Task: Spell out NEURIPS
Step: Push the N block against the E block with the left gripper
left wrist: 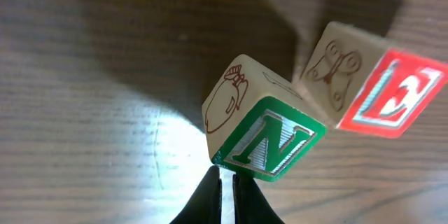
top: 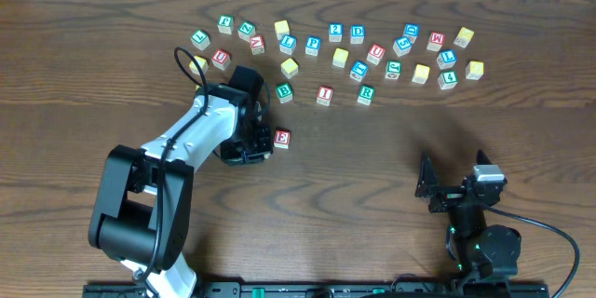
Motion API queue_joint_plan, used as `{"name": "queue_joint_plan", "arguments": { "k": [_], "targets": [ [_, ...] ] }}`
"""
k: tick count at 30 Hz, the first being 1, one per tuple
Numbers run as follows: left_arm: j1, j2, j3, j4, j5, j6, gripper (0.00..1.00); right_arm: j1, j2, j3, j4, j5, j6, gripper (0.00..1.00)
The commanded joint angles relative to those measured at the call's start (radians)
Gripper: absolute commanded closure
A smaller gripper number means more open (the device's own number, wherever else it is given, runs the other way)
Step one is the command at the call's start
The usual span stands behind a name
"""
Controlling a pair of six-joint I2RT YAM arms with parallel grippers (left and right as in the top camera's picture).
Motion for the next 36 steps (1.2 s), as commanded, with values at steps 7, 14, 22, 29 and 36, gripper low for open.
{"name": "queue_joint_plan", "arguments": {
  "k": [7, 14, 22, 29, 36],
  "targets": [
    [-0.003, 0.003, -0.011, 0.045, 0.016, -0.010, 0.92, 0.002, -0.003, -0.003, -0.003, -0.006, -0.008, 0.01],
    [-0.005, 0.003, -0.011, 0.069, 0.016, -0.038, 0.92, 0.002, -0.003, -0.003, -0.003, -0.006, -0.008, 0.01],
    [-0.028, 0.003, -0.011, 0.098, 0.016, -0.055, 0.92, 0.002, -0.003, -0.003, -0.003, -0.006, -0.008, 0.01],
    [-0.044, 0.003, -0.011, 0.101, 0.015, -0.055, 0.92, 0.002, -0.003, -0.003, -0.003, -0.006, -0.008, 0.01],
    [-0.043, 0.003, -0.011, 0.100, 0.011, -0.032, 0.92, 0.002, -0.003, -0.003, -0.003, -0.006, -0.008, 0.01]
  ]
}}
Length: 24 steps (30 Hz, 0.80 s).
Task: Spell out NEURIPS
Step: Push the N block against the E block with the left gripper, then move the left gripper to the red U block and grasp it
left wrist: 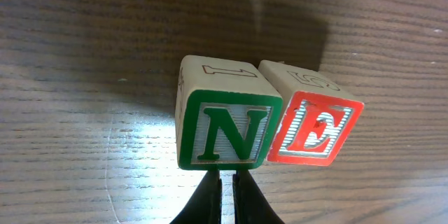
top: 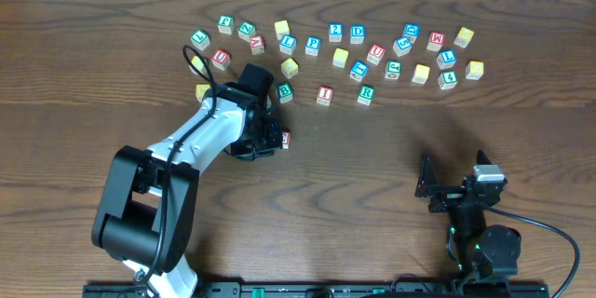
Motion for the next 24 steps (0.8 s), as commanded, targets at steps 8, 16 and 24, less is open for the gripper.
{"name": "queue_joint_plan", "arguments": {
  "k": [8, 16, 24],
  "targets": [
    [0.003, -0.031, 0.060, -0.068, -0.099, 0.074, 0.92, 0.002, -0.003, -0.003, -0.003, -0.006, -0.008, 0.01],
    [0.012, -0.178, 0.159, -0.097, -0.203, 0.120, 0.83, 0.002, -0.003, -0.003, -0.003, -0.006, -0.008, 0.01],
    [0.081, -0.233, 0.387, -0.119, -0.222, 0.165, 0.59, 0.002, -0.003, -0.003, -0.003, -0.006, -0.007, 0.01]
  ]
}}
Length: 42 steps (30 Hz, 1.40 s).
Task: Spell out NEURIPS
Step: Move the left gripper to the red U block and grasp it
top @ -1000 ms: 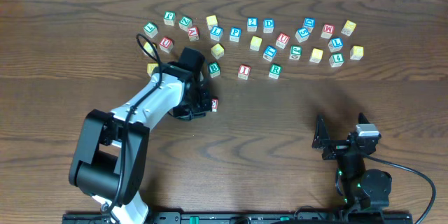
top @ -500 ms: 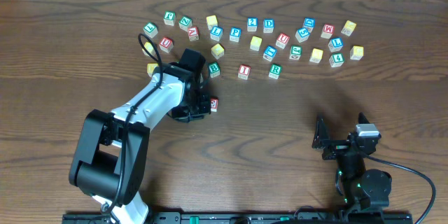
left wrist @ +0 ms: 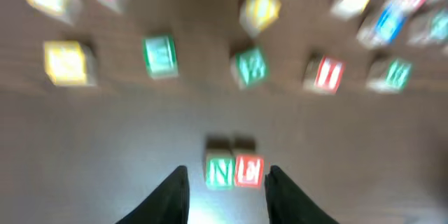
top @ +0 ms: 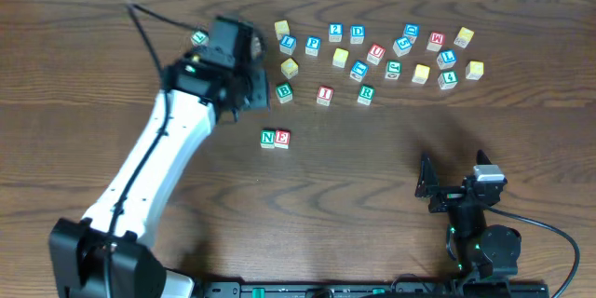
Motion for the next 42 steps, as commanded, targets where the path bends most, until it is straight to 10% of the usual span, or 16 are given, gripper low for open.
{"name": "queue_joint_plan", "arguments": {
  "k": [1, 33, 42],
  "targets": [
    [0.039, -0.003, 0.121, -0.002, -0.044, 0.036, 0.57, 0.002, -0.003, -0.003, -0.003, -0.006, -0.008, 0.01],
    [0.108, 0.381, 0.420, 0.140, -0.144, 0.143, 0.30, 0.002, -0.003, -0.003, -0.003, -0.006, -0.008, 0.01],
    [0.188, 0.484, 0.420, 0.156, -0.143, 0.429, 0.30, 0.002, -0.003, -0.003, -0.003, -0.006, -0.008, 0.01]
  ]
}}
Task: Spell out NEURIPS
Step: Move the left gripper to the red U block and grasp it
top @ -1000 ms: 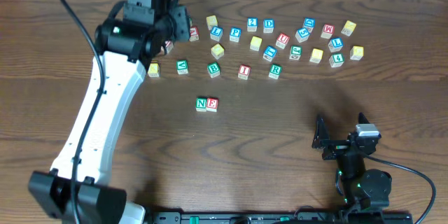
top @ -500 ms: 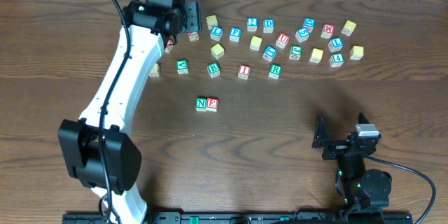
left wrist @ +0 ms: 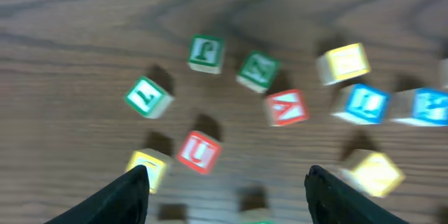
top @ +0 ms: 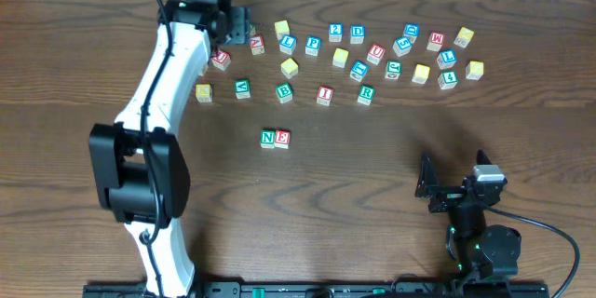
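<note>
The green N block (top: 268, 137) and the red E block (top: 282, 137) stand side by side, touching, at mid-table. My left gripper (top: 233, 23) is raised over the back left cluster of blocks, and my left gripper (left wrist: 226, 175) is wide open and empty. Below it lie a red U block (left wrist: 198, 150), a green P block (left wrist: 205, 52), a red A block (left wrist: 287, 106) and a green block (left wrist: 148, 98). Another red U block (top: 375, 53), a red I block (top: 323, 94) and a green R block (top: 365, 94) lie further right. My right gripper (top: 430, 186) rests near the front right.
Several more letter blocks are scattered in a band along the back, from a yellow block (top: 203, 91) on the left to a yellow block (top: 474, 70) on the right. My left arm hides a few of the back left blocks in the overhead view.
My left gripper has moved from over the blocks behind N and E to the back left cluster, still open. The N and E blocks have not moved.
My left gripper was shut right by the N block, which stood skewed beside the E. Then N and E stood squared up side by side with the shut gripper before them. Later the gripper was open and raised behind them, and now it is over the back left cluster.
</note>
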Motion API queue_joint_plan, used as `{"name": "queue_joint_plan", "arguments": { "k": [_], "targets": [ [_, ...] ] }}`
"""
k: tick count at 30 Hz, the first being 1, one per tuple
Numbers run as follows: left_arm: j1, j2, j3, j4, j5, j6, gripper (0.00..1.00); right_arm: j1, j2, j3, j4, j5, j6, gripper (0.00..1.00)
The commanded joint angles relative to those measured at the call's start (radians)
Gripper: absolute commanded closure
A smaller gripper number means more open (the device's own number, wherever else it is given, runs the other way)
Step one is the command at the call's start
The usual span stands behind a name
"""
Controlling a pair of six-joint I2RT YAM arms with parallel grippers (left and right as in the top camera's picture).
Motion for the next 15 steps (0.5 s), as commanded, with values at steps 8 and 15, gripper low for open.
{"name": "queue_joint_plan", "arguments": {
  "k": [8, 15],
  "targets": [
    [0.039, 0.150, 0.029, 0.023, -0.018, 0.241, 0.35, 0.002, -0.003, -0.003, -0.003, -0.006, -0.008, 0.01],
    [0.039, 0.227, 0.027, 0.048, -0.018, 0.240, 0.43, 0.002, -0.003, -0.003, -0.003, -0.006, -0.008, 0.01]
  ]
}}
